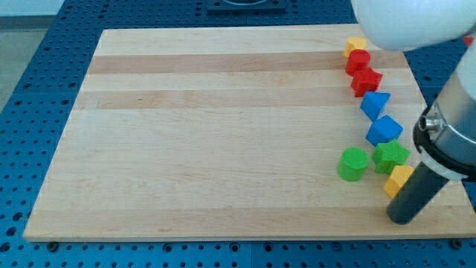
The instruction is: Put the yellow hexagon at the bottom right of the green star
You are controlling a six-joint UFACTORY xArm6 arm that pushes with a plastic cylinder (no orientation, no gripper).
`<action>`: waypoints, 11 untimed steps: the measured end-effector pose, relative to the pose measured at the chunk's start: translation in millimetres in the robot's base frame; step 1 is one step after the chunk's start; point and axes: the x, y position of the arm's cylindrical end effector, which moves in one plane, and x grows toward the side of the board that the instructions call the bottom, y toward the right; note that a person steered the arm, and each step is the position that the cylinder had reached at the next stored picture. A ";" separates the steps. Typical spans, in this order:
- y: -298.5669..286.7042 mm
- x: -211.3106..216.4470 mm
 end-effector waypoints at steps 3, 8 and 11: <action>-19.4 -0.8; -0.2 8.7; 19.0 -49.4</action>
